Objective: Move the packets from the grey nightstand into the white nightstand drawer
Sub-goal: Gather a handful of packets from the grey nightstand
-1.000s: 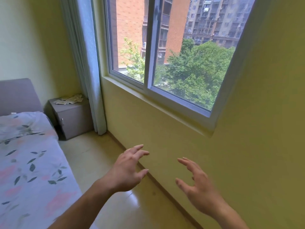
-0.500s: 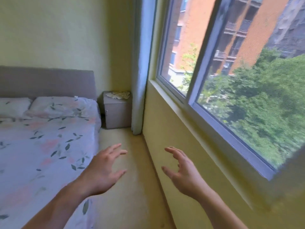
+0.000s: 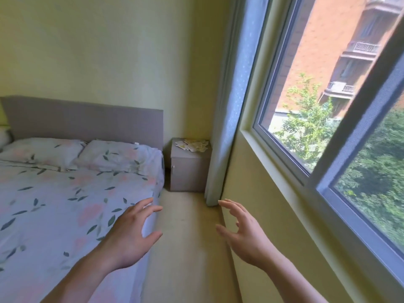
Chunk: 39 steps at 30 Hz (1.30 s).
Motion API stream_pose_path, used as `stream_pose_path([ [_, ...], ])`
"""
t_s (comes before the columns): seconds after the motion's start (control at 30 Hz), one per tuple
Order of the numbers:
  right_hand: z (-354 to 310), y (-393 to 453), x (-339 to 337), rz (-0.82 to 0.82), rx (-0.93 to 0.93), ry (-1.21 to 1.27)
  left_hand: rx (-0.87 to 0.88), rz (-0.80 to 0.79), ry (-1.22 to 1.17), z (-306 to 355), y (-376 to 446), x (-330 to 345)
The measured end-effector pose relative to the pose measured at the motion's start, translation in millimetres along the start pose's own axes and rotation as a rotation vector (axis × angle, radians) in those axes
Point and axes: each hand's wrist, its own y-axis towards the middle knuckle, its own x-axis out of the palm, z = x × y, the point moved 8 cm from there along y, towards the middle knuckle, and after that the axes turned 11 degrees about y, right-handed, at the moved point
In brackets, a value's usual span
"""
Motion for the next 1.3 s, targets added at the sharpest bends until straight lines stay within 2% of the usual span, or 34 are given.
stream_pose_path([
  [0.23,29,113,-3,-0.021,0.020,0.034,0.045,-0.016,0.016,8,124,-9],
  [0.53,84,291,-10,-0.050,-0.007,0.099,0.043,-0.057,0.044,0,290,22],
  [0.77,122,447,-26,-0.111,-0.011,0.142,-0.073,-0.077,0.065,-25,421,29],
  [1.1,126,643,11,-0.279,-0.053,0.134,-0.267,-0.067,0.020,-118,544,29],
  [1.3,152,757,39,-0.292,-0.008,0.091,-0.290,-0.068,0.006,-185,656,41],
])
